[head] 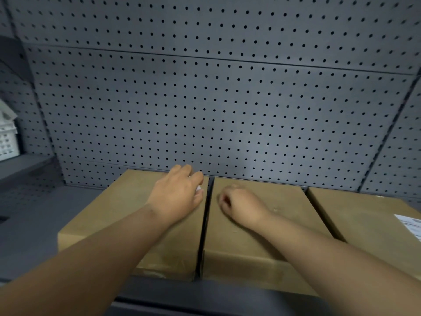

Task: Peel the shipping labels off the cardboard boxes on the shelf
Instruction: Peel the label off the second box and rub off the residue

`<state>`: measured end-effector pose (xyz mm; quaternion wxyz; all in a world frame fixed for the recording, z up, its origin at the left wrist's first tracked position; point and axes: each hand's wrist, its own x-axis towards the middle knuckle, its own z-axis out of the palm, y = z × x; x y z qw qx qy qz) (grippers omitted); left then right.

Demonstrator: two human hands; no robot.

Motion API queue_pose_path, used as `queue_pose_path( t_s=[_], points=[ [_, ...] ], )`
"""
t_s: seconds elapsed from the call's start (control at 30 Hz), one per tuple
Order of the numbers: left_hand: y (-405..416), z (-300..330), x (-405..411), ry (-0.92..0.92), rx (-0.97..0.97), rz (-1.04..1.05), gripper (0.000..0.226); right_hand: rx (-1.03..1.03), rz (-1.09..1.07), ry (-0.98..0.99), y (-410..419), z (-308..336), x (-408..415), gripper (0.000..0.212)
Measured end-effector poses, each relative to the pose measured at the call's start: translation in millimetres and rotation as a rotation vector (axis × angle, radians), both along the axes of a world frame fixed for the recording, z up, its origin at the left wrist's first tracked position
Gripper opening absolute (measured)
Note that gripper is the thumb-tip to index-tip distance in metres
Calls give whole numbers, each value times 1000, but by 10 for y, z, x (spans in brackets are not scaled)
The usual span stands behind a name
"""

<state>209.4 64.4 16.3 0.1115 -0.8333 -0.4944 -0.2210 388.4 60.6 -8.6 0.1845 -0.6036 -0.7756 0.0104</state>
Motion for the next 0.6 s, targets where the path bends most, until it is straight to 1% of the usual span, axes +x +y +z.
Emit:
queue_pose_path(
  t_s=[0.07, 0.1, 0.13, 0.17, 0.27, 0.3, 0.33, 0.37, 0.43, 0.47, 0.5, 0.53, 0.6],
  points=[
    [-14, 3, 7, -4, 5, -10, 23, -31, 243, -5, -329, 26, -115, 13],
    [-23, 1, 6, -4, 8, -13, 23, -56, 305, -24, -441, 42, -77, 11],
    [-34, 0, 3, -7, 10, -12, 23, -65, 323, -48, -485, 59, 24, 9],
    [-45, -3, 1, -10, 11, -11, 23, -60, 285, -64, -484, 77, 152, 9],
    [-71, -12, 3, -9, 11, -9, 23, -2, 9, -68, -377, 111, 483, 14],
    [-75, -13, 11, -8, 10, -9, 23, 24, -46, -78, -359, 103, 479, 16],
    [-80, -14, 19, -7, 9, -8, 23, 37, -43, -86, -371, 89, 406, 17],
    [-84, -16, 31, -4, 6, -8, 23, 43, 18, -78, -422, 71, 282, 17],
    [-98, -26, 49, -1, 4, -14, 24, 14, 225, -65, -615, 26, 6, 13],
    [-106, -30, 52, 0, 6, -18, 25, -21, 299, -68, -707, 24, -57, 10],
    [-114, -37, 52, 2, 10, -18, 25, -50, 325, -79, -751, 46, -39, 9],
    [-121, -42, 50, 2, 11, -14, 25, -50, 310, -91, -743, 67, 45, 9],
    [-136, -50, 41, -4, 9, -6, 25, -6, 164, -85, -656, 73, 288, 11]
  ],
)
